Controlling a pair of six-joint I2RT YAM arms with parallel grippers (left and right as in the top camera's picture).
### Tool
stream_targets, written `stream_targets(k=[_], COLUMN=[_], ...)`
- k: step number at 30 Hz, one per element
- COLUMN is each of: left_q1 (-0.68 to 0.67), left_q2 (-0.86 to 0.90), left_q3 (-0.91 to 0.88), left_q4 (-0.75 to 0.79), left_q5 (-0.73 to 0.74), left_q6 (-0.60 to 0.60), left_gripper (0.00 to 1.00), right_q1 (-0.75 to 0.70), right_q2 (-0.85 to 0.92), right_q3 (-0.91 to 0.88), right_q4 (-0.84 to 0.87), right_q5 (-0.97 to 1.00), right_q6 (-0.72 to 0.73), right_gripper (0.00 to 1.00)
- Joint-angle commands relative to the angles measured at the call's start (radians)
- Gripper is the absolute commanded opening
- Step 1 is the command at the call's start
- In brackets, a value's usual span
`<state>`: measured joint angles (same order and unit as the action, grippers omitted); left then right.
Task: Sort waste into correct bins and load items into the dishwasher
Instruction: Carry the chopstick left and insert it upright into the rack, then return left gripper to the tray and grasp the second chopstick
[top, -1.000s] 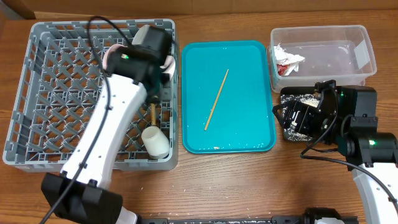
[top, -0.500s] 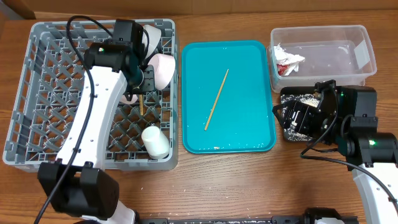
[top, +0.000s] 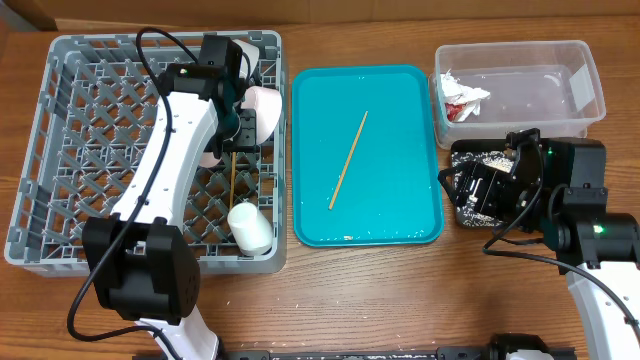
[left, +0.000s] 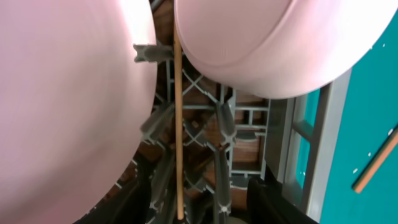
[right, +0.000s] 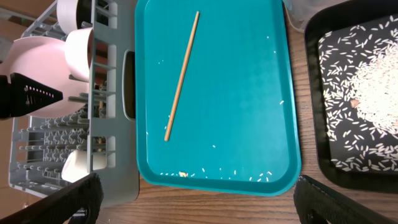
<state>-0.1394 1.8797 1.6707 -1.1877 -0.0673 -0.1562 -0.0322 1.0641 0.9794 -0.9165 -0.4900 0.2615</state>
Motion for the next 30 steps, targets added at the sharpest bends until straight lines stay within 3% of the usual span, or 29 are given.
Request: stream_targets(k=[1, 7, 16, 20, 23, 30], left_q1=[0.001, -0.069, -0.312, -0.37, -0.398, -0.431], left_q2=[0.002, 0.002, 0.037, 0.112, 0.182, 0.327], left_q3=[0.07, 0.158, 0.153, 0.15, 0.15, 0.15], left_q4=[-0.039, -0.088, 0.03, 0.079, 0.095, 0.127], left_q5=[0.022, 0.061, 0.057, 0.058, 0.057, 0.058], left_q6=[0.006, 0.003, 0.002, -0.002, -0.001, -0.01], left_gripper=[0.51, 0.5, 0.53, 0.53, 0.45, 0.45], right_q1=[-0.003, -0.003, -0.003, -0.003, -0.003, -0.003], right_q2=[-0.005, -0.005, -0.005, -0.005, -0.005, -0.005], right_q3=[0.003, 0.003, 0.003, 0.003, 0.003, 0.003], right_q4=[0.005, 0.005, 0.005, 0.005, 0.005, 0.005], right_q5=[0.004, 0.004, 0.004, 0.004, 0.004, 0.004], right_q6=[-0.004, -0.003, -0.004, -0.003, -0.004, -0.003], right_gripper=[1.0, 1.0, 1.0, 1.0, 1.0, 1.0])
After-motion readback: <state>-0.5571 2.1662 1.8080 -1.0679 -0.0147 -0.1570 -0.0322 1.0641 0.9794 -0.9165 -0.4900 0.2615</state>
